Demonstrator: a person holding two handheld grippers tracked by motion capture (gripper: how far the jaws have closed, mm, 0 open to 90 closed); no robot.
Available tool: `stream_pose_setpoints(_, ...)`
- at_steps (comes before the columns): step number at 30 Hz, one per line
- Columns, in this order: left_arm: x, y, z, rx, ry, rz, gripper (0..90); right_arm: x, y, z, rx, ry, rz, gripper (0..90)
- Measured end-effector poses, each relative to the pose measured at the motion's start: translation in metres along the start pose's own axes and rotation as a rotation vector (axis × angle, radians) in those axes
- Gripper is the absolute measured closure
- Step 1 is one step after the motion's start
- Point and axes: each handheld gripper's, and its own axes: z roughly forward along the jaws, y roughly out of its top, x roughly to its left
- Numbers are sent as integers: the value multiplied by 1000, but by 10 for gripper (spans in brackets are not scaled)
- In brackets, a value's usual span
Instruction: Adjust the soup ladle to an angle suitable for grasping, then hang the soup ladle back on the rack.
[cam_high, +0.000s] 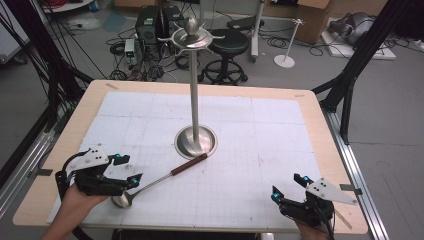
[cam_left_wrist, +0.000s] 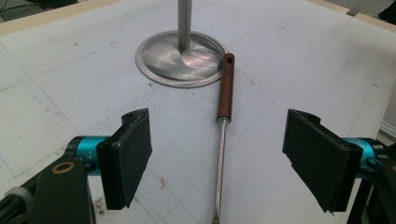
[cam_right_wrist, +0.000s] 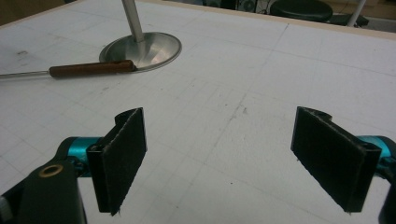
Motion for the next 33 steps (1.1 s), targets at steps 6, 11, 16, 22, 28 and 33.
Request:
stream_pose_setpoints(6, 1, 0, -2, 9, 12, 5, 243, -3, 0, -2, -15, 0, 9, 176)
stream_pose_setpoints(11, 0, 6, -4, 6, 21, 14, 243, -3, 2, -1, -15, 3, 9, 176)
stream_pose_setpoints(16, -3, 14, -5, 21, 20, 24, 243, -1, 4, 2, -21, 9, 4, 176)
stream_pose_setpoints(22, -10, 33, 10, 75, 12, 55, 234, -2, 5, 2, -18, 12, 0, 176)
stream_pose_setpoints(28, -16, 44, 36, 178, -21, 75, 243, -3, 4, 0, -19, 11, -8, 177)
stream_pose_setpoints(33, -14, 42, 61, 310, -45, 104, 279, -5, 4, -3, -23, 5, 12, 178)
